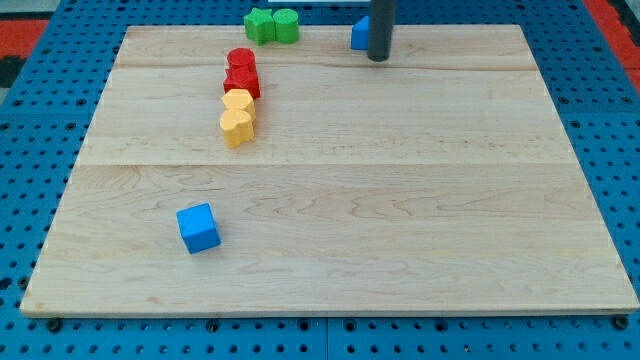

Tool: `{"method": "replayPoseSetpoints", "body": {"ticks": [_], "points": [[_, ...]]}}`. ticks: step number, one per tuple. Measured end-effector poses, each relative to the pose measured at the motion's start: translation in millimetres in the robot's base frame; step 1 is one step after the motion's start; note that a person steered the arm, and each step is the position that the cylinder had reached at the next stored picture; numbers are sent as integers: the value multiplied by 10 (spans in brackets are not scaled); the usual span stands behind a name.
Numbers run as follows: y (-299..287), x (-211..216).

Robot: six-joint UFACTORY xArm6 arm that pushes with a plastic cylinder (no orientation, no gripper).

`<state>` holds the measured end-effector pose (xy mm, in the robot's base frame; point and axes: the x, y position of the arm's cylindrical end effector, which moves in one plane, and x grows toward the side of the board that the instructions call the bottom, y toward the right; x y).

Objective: Push the blue triangle to the right of the green circle

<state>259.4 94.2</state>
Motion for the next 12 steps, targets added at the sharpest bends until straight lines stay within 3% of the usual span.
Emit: {"method": "replayPoseSetpoints", "body": {"ticks": [1, 2, 4, 5, 7, 9, 10, 12], "points": [[383, -67], [242, -352], [-659, -630], [-718, -578], [-541, 64], [-957, -73], [-1004, -277], [-986, -288]]}}
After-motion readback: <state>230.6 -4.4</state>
